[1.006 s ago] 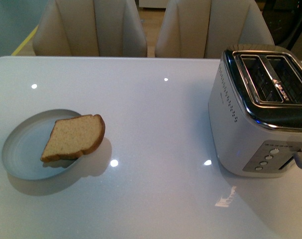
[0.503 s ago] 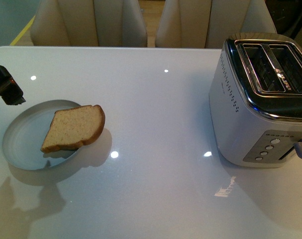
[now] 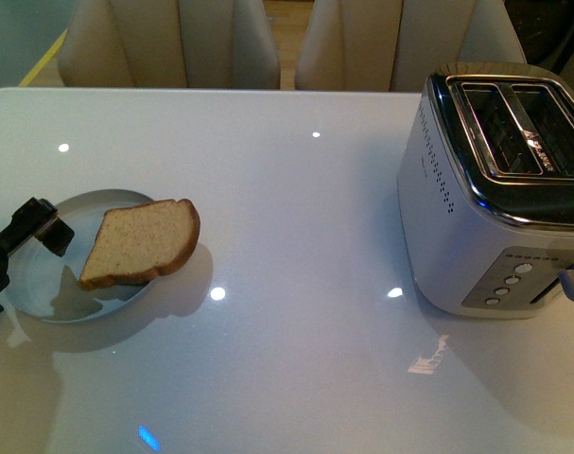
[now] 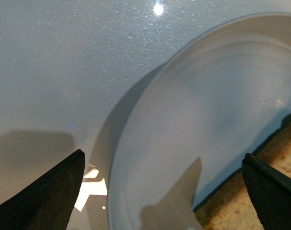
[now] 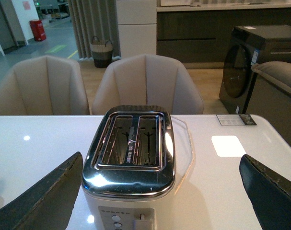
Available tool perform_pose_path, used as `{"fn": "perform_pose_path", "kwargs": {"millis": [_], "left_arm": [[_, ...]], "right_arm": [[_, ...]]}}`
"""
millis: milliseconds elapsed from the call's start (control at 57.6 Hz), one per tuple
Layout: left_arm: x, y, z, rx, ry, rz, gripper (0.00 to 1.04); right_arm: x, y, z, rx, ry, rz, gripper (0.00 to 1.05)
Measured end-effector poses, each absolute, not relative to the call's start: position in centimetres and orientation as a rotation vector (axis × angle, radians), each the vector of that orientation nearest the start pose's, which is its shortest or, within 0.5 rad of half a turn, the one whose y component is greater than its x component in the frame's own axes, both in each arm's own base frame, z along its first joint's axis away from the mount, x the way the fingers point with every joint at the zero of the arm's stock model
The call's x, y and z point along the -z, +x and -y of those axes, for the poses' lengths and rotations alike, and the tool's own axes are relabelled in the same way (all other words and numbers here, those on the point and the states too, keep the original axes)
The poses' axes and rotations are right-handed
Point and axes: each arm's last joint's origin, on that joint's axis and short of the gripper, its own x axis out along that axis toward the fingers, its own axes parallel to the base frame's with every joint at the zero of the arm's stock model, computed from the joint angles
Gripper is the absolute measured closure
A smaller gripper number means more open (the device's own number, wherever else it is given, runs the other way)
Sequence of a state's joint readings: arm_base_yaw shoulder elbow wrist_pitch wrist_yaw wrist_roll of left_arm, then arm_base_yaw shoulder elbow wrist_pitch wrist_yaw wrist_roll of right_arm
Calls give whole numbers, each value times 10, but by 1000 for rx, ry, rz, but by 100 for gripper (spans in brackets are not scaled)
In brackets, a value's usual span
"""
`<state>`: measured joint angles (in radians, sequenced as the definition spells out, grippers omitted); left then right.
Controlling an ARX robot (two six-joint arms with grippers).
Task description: Left arm holds plate, right arm toasts bread
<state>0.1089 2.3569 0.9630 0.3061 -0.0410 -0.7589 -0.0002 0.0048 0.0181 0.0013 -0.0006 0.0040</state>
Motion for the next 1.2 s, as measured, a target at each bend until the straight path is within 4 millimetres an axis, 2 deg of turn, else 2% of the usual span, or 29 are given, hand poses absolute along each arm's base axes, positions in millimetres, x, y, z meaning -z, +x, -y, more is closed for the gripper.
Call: {"fn": "perform_pose_path", "kwargs": {"millis": [139,347,659,954,1075,1197], "left_arm": [[30,365,-37,-547,-698,-961,7],[36,367,-29,-525,-710,-947,53],[39,359,-23,-441,-837,-936,100],[27,336,-33,-447,-947,-923,102],[10,328,-41,-446,-967,-889,102],[-17,321,-49,-437,-973,-855,102]], "right_arm": [[-169,97,0,0,4,15,9],[-169,97,0,0,4,15,9],[-169,97,0,0,4,15,9],[-169,97,0,0,4,15,9],[-169,97,0,0,4,15,9],[-169,97,0,0,4,15,9]]}}
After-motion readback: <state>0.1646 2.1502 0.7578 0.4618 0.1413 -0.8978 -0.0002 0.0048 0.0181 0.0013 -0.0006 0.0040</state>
